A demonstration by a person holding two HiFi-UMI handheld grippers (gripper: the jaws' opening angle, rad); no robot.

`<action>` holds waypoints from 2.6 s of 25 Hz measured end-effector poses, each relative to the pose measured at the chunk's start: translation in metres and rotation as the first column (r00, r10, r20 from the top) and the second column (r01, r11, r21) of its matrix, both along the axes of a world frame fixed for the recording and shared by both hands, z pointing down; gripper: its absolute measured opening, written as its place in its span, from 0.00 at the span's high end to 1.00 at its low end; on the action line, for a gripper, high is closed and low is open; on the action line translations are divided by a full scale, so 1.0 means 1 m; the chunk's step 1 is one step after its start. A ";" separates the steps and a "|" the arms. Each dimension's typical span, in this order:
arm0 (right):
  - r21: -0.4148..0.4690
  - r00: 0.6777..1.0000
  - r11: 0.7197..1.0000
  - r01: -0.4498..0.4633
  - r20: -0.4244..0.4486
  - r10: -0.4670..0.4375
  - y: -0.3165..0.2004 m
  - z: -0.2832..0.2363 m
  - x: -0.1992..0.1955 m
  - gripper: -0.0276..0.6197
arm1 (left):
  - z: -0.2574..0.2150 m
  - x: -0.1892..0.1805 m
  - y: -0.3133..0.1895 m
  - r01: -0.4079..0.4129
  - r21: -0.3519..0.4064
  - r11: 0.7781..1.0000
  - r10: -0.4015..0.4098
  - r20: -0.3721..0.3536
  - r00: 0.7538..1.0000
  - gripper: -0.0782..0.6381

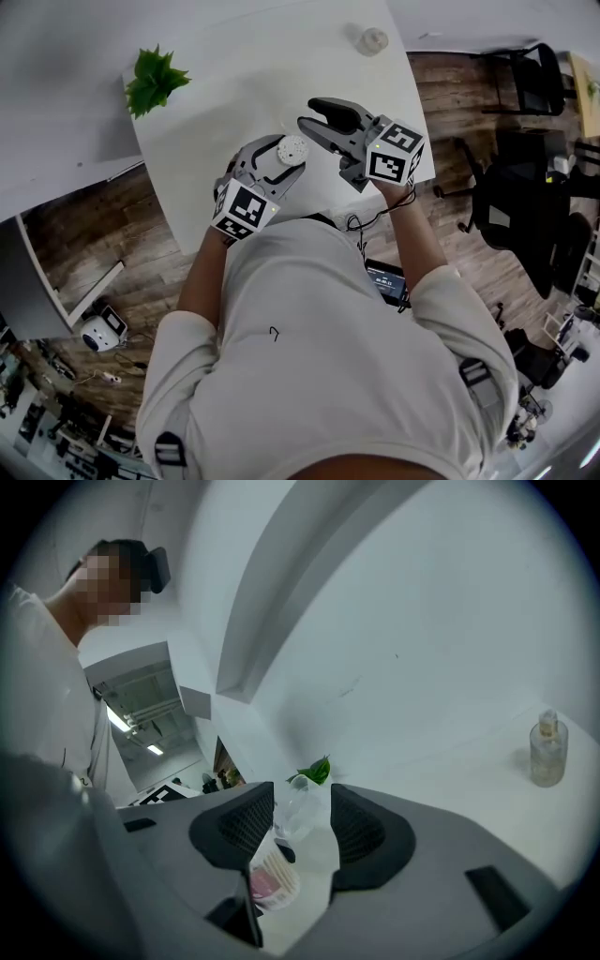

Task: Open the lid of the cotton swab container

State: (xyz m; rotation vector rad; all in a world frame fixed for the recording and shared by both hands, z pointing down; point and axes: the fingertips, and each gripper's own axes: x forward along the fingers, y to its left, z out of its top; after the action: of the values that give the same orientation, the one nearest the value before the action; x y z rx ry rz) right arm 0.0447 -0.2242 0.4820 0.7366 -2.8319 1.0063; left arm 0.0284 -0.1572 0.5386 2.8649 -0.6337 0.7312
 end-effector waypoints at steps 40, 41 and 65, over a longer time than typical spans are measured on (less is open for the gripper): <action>0.057 0.900 0.962 -0.266 -0.341 0.269 0.072 0.087 0.070 0.57 | 0.068 0.102 0.011 -0.161 -0.087 0.983 0.163 0.017 0.986 0.52; 0.062 0.900 0.963 -0.261 -0.346 0.266 0.073 0.087 0.070 0.58 | 0.069 0.102 0.013 -0.160 -0.090 0.983 0.163 0.021 0.986 0.52; 0.138 0.825 0.948 -0.287 -0.466 0.318 0.027 0.137 0.075 0.59 | 0.091 -0.021 0.005 0.301 -0.215 0.929 -0.277 0.133 0.952 0.85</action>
State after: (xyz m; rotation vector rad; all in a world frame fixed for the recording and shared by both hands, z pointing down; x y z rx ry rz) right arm 0.1199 -0.1969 0.6187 1.2751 -2.3587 0.6361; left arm 0.0072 -0.1523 0.6298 2.4622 -0.8948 0.8421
